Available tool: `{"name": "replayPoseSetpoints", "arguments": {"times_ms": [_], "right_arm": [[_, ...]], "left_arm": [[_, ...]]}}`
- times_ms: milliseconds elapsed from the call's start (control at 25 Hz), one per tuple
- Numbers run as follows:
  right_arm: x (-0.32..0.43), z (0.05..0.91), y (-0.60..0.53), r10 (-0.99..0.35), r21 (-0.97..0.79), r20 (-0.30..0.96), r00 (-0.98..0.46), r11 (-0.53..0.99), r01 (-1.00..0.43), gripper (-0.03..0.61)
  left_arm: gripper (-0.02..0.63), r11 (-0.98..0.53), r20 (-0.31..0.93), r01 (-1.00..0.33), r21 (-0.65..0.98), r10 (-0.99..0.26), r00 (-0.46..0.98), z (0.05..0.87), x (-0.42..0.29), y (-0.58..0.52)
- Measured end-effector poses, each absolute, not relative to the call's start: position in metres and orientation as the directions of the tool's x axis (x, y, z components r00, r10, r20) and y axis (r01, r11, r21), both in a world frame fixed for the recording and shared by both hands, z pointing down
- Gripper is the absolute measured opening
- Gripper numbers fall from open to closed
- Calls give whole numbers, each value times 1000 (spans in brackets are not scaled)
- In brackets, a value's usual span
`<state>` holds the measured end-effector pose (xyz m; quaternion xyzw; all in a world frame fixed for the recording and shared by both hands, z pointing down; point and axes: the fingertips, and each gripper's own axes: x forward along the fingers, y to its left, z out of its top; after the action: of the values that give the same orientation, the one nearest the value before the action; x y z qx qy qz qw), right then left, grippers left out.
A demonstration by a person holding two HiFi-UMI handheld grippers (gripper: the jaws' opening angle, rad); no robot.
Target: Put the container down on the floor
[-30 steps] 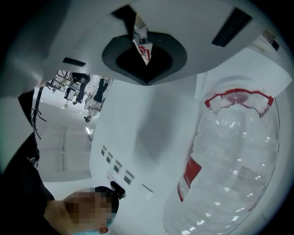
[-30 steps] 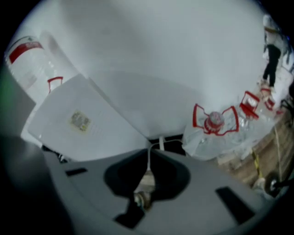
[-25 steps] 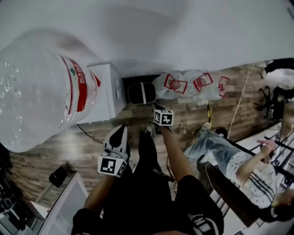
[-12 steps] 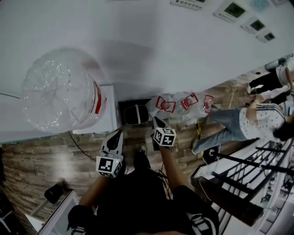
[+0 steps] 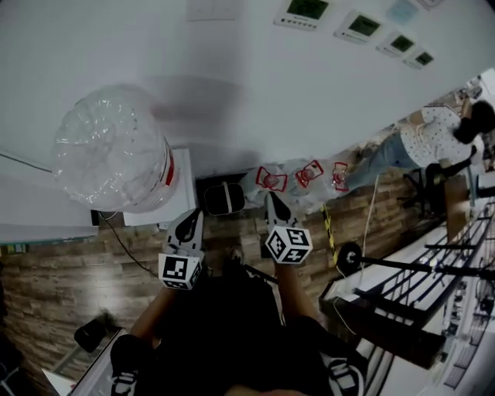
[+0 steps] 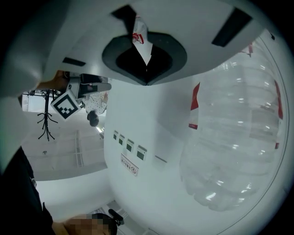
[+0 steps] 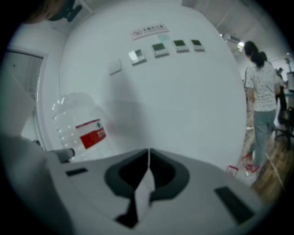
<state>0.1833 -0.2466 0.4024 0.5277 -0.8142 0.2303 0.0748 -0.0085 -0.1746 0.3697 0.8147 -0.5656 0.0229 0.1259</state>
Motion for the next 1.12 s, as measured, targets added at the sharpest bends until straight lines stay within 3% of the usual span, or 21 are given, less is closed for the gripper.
{"name": "replayPoseSetpoints", "arguments": {"times_ms": [280, 1120], "right_arm": [[180, 338, -195, -879, -289, 214, -427, 361, -887, 37], [171, 355, -135, -862, -332, 258, -435, 344, -878, 32]], "left_arm": [[28, -356, 145, -924, 140, -916, 374, 355, -2, -166], [28, -363, 154, -916, 172, -908, 389, 360, 9, -140]]}}
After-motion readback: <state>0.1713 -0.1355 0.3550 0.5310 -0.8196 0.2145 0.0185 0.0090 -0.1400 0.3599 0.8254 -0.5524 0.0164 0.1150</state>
